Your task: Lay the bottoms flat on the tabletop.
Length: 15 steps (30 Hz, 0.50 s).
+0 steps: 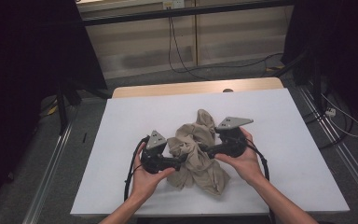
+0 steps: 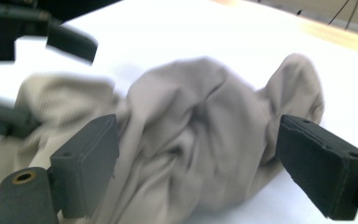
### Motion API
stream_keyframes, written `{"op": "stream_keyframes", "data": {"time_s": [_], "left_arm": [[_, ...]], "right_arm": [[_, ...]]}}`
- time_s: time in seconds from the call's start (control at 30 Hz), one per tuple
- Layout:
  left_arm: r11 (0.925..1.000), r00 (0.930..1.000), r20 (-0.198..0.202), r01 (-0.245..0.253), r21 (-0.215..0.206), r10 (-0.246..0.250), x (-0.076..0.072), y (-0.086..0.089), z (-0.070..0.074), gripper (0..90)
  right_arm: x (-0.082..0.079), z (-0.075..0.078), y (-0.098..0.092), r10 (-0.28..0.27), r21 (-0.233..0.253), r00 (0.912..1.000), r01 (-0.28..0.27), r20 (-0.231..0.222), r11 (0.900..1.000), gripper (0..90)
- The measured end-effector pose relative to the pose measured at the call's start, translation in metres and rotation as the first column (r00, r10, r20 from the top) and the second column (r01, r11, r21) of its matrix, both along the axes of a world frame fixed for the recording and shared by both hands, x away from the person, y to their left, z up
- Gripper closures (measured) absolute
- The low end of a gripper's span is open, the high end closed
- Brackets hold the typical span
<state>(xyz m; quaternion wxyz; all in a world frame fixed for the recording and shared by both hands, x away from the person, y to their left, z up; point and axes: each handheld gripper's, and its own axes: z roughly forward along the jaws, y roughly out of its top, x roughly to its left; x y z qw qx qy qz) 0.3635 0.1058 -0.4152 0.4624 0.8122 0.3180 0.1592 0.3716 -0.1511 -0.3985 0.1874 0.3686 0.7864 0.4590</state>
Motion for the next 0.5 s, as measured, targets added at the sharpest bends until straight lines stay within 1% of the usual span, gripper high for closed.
{"op": "stream_keyframes", "data": {"time_s": [0.03, 0.07, 0.1, 0.13, 0.17, 0.2, 0.23, 0.27, 0.3, 0.33, 0.37, 0.43, 0.47, 0.5], "left_arm": [[1.0, 0.9999, -0.011, 0.0, 0.005, 0.0, 0.001, -0.001, -0.002, 8.1], [0.9998, 0.9997, -0.025, -0.005, 0.021, 0.005, 0.002, -0.003, -0.004, 8.0], [0.999, 0.9993, -0.035, -0.013, 0.043, 0.015, 0.002, -0.004, -0.006, 8.0], [0.9988, 0.9989, -0.044, -0.013, 0.048, 0.015, 0.003, -0.005, -0.008, 7.6], [0.9986, 0.9986, -0.051, -0.007, 0.053, 0.01, 0.003, -0.005, -0.011, 7.5], [0.9984, 0.9985, -0.054, -0.01, 0.055, 0.013, 0.003, -0.006, -0.012, 7.5], [0.9977, 0.9984, -0.056, -0.004, 0.068, 0.008, 0.004, -0.006, -0.013, 7.5], [0.9979, 0.9982, -0.059, -0.004, 0.065, 0.008, 0.004, -0.007, -0.015, 7.2], [0.9977, 0.998, -0.062, -0.006, 0.068, 0.01, 0.004, -0.007, -0.015, 6.7], [0.9974, 0.998, -0.062, -0.009, 0.071, 0.013, 0.003, -0.007, -0.016, 6.3], [0.9974, 0.9981, -0.059, -0.013, 0.071, 0.017, 0.003, -0.007, -0.016, 6.3], [0.9975, 0.998, -0.062, -0.012, 0.07, 0.016, 0.003, -0.006, -0.017, 6.0], [0.9975, 0.9977, -0.065, -0.013, 0.069, 0.017, 0.003, -0.005, -0.018, 5.9], [0.9976, 0.9975, -0.069, -0.014, 0.068, 0.019, 0.003, -0.004, -0.018, 5.7]], "right_arm": [[0.005, 0.001, 0.001, -0.005, -0.002, 1.0, 0.005, 0.006, 1.0, 13.7], [0.011, 0.001, 0.003, -0.012, -0.001, 0.9999, 0.012, 0.008, 1.0, 14.6], [0.018, 0.0, 0.005, -0.02, 0.0, 0.9998, 0.02, 0.004, 1.0, 14.7], [0.025, -0.001, 0.008, -0.027, 0.006, 0.9996, 0.027, -0.001, 1.0, 14.7], [0.04, -0.004, 0.014, -0.033, -0.001, 0.9994, 0.033, -0.008, 0.999, 16.0], [0.04, -0.004, 0.014, -0.033, -0.001, 0.9994, 0.033, -0.008, 0.999, 16.0], [0.045, -0.006, 0.017, -0.03, -0.002, 0.9995, 0.03, -0.011, 1.0, 16.2], [0.05, -0.008, 0.021, -0.027, -0.006, 0.9994, 0.027, -0.019, 1.0, 16.2], [0.06, -0.013, 0.032, -0.021, -0.022, 0.9993, 0.021, -0.032, 1.0, 16.7], [0.062, -0.015, 0.035, -0.016, -0.032, 0.9993, 0.015, -0.034, 0.999, 17.7], [0.062, -0.015, 0.035, -0.016, -0.032, 0.9993, 0.015, -0.034, 0.999, 17.7], [0.067, -0.021, 0.043, -0.011, -0.064, 0.9988, 0.008, -0.047, 0.998, 21.8], [0.069, -0.025, 0.045, -0.007, -0.073, 0.9983, 0.003, -0.057, 0.997, 27.3], [0.069, -0.03, 0.047, -0.002, -0.083, 0.9972, -0.004, -0.074, 0.997, 34.9]]}}
